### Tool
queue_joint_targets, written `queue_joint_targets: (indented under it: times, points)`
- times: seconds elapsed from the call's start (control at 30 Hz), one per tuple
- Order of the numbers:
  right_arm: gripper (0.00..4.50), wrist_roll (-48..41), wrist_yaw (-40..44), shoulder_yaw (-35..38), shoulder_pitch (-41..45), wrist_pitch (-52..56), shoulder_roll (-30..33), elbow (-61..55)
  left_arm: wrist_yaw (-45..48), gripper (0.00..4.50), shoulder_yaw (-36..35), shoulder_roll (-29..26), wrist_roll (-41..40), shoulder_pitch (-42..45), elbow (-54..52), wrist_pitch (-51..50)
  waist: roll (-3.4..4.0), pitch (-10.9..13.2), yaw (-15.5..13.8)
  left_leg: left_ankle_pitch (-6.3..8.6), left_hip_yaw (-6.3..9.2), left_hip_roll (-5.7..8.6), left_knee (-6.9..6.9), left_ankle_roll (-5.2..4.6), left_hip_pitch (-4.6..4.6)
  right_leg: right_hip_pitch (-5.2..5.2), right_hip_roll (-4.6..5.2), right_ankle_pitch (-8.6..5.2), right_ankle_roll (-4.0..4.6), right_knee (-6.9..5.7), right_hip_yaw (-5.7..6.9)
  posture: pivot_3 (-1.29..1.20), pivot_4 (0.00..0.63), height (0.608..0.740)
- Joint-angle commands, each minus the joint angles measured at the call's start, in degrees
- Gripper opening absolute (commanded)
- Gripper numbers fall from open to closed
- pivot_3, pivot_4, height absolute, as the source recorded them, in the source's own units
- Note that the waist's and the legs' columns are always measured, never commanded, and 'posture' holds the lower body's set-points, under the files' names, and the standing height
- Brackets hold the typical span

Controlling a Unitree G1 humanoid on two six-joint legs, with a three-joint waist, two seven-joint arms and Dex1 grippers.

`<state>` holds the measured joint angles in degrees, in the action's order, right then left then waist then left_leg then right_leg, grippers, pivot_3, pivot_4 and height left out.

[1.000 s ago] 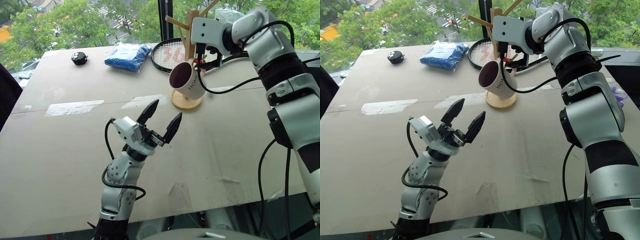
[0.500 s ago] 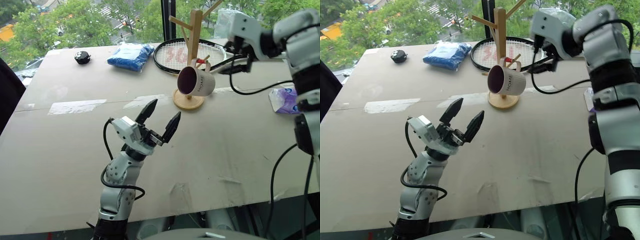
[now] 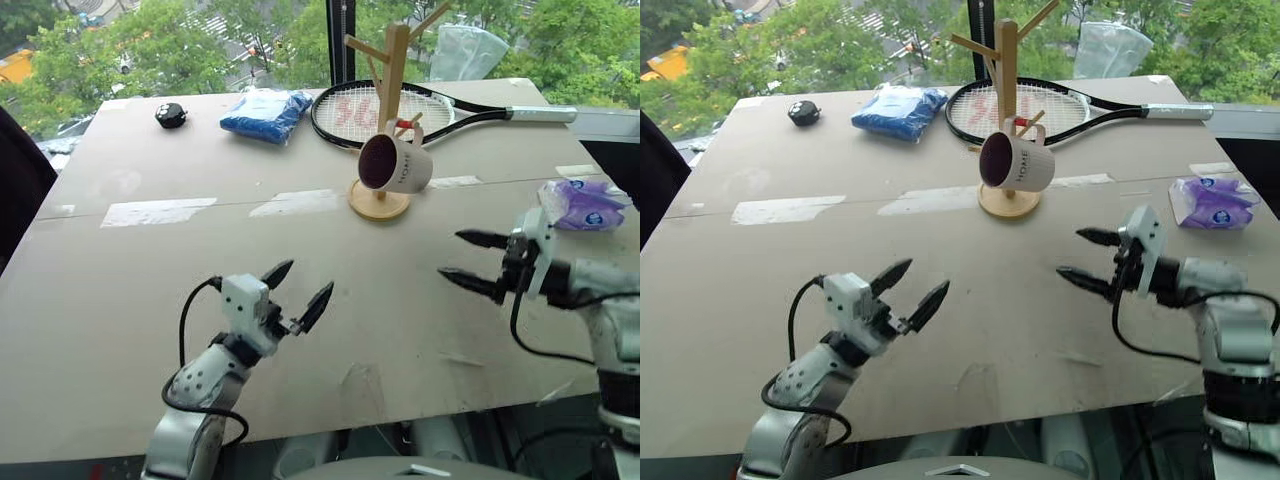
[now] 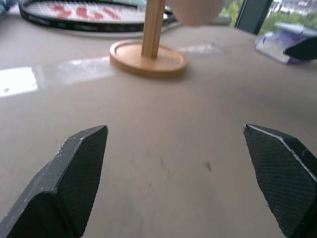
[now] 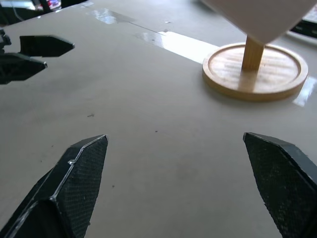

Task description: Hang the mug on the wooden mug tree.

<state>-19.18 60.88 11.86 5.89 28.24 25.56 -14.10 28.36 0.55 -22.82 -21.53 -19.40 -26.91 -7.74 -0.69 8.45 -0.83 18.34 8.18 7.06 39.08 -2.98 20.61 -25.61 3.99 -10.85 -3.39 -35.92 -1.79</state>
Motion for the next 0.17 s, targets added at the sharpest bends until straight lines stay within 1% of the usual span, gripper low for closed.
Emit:
queue_joint_targets:
  times: [0.03,0.1,0.17]
  points:
    - [4.44,1.2,-5.1,-1.4,-3.5,-6.3,-1.6,-3.1,0.3,4.5,0.0,-1.8,2.1,-2.9,-4.1,-0.8,0.02,0.0,0.0,0.0,-0.03,0.03,0.0,0.0,0.0,0.0,0.01,0.07,-0.04,0.01,-0.04,0.0,0.15,0.74]
    - [4.44,1.7,-6.2,-2.7,-5.9,-9.2,-2.6,-1.2,-0.4,4.5,0.2,-2.0,3.0,-4.5,-5.4,-1.4,-0.02,0.0,0.0,0.0,-0.06,0.02,0.0,0.0,-0.16,0.18,-0.01,0.12,-0.04,0.04,-0.06,0.0,0.15,0.74]
    - [4.44,1.5,-6.7,-3.3,-7.1,-11.7,-3.2,1.2,-1.1,4.5,0.8,-1.7,4.2,-5.6,-6.4,-1.4,-0.02,0.0,0.0,0.01,-0.05,0.02,-0.06,0.0,-0.55,0.54,-0.01,0.11,-0.05,0.06,-0.04,0.0,0.15,0.74]
